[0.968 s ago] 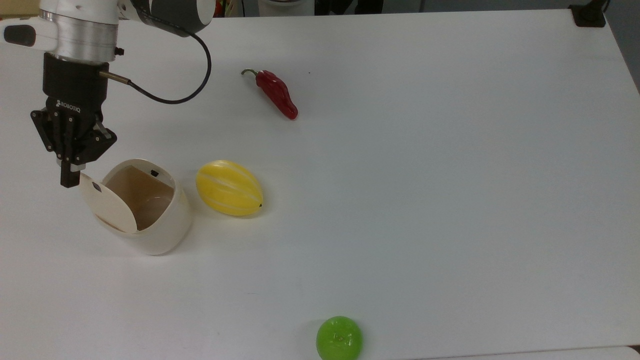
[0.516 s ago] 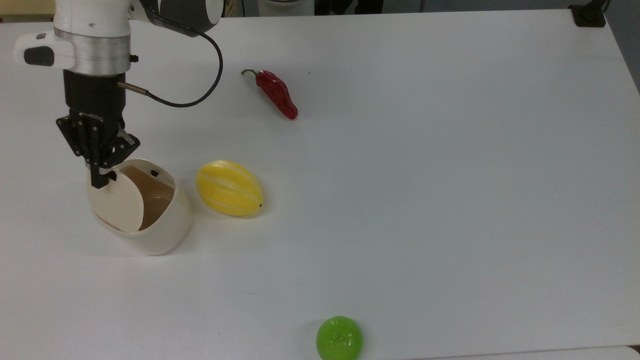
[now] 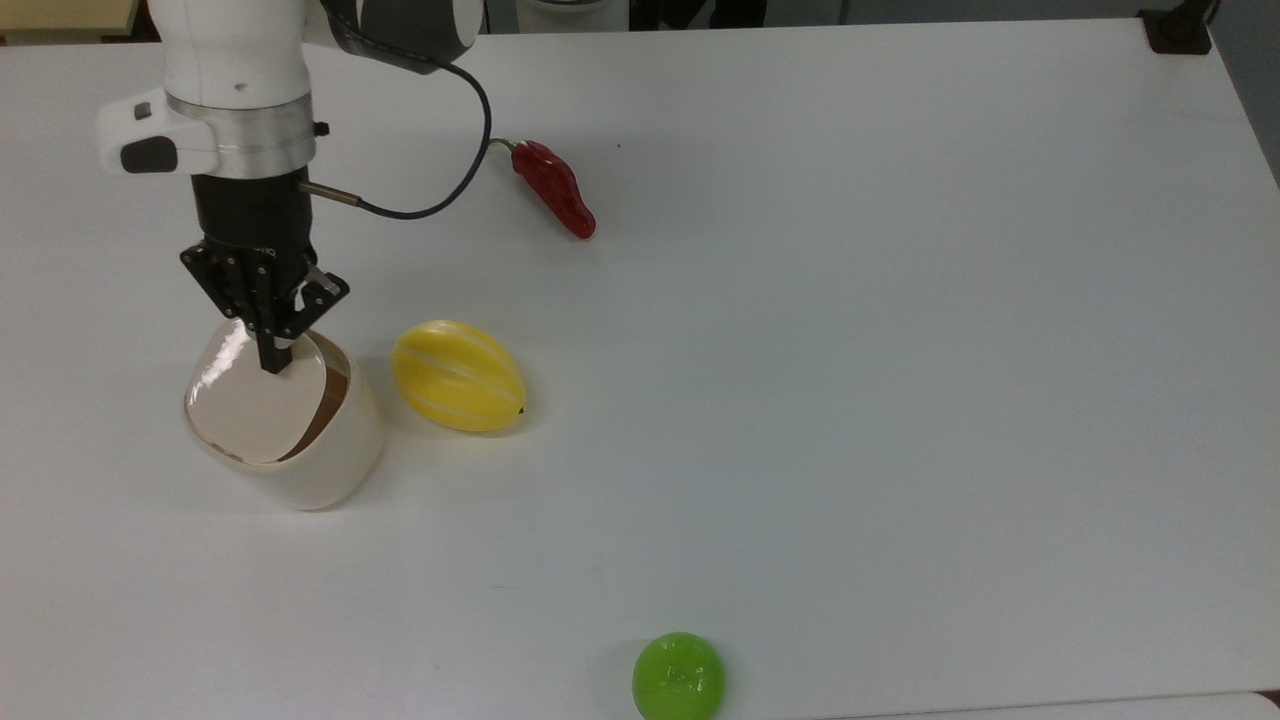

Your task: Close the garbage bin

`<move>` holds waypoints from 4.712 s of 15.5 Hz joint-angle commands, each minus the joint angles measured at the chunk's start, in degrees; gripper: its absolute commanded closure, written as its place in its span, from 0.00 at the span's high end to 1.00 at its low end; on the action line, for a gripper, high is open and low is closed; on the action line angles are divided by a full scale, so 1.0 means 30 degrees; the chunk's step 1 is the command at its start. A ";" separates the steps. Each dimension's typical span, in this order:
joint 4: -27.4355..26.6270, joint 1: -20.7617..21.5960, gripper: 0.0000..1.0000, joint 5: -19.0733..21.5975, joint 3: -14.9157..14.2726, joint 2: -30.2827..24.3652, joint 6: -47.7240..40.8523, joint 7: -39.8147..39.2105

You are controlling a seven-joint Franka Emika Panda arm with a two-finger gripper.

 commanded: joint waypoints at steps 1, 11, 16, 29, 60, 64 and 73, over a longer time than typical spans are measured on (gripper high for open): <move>-0.0366 0.0481 0.00 0.0126 -0.0126 -0.0038 -0.0509 -0.0486; -0.0660 0.0248 0.00 0.0154 -0.0243 -0.0183 -0.1914 -0.0340; -0.0922 0.0306 0.00 0.0155 -0.0273 0.0080 -0.1827 -0.0310; -0.1129 0.0336 0.00 0.0125 -0.0273 0.0461 -0.1739 -0.0339; -0.1391 0.4436 0.03 -0.0695 -0.0038 -0.6919 -1.4100 -0.2828; -0.1451 0.4671 0.49 -0.0636 -0.0067 -0.7186 -1.5567 -0.4089; -0.1422 0.4642 1.00 -0.1339 -0.0126 -0.7186 -1.5450 -0.4002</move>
